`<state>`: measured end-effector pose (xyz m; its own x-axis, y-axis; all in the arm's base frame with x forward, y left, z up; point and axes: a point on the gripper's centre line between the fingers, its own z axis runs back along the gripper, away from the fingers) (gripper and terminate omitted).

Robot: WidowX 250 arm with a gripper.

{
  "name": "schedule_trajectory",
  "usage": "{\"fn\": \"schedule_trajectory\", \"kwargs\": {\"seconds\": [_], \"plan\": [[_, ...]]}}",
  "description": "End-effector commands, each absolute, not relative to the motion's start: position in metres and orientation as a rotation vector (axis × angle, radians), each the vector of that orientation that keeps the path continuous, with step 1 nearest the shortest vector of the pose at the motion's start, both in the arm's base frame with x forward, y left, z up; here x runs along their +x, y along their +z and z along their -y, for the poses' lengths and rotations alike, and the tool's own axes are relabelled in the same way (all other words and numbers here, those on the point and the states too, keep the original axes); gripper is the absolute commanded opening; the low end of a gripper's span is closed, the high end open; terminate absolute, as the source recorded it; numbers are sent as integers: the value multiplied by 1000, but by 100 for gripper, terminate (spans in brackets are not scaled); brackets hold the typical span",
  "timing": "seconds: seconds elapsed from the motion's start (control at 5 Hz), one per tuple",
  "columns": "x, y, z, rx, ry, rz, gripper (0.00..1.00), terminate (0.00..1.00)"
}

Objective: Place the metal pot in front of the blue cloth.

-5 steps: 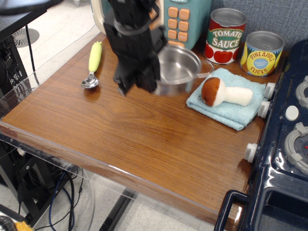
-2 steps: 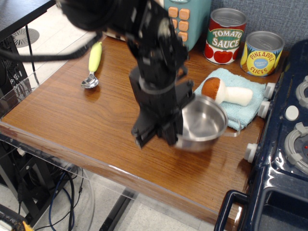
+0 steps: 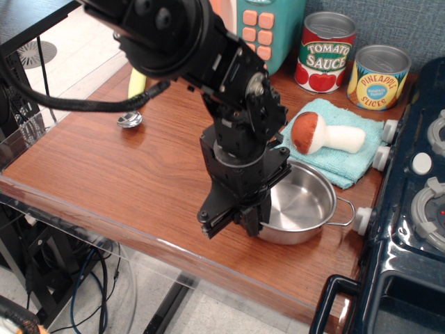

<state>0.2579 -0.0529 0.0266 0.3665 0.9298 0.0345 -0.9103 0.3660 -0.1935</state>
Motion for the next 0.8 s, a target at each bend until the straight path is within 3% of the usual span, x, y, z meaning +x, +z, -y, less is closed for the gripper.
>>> {"fn": "schedule_trajectory", "kwargs": {"seconds": [0.0, 0.6], "plan": [[250, 37, 53, -152, 1162, 151, 100, 0], [253, 84, 50, -188, 1149, 260, 100, 0]]}}
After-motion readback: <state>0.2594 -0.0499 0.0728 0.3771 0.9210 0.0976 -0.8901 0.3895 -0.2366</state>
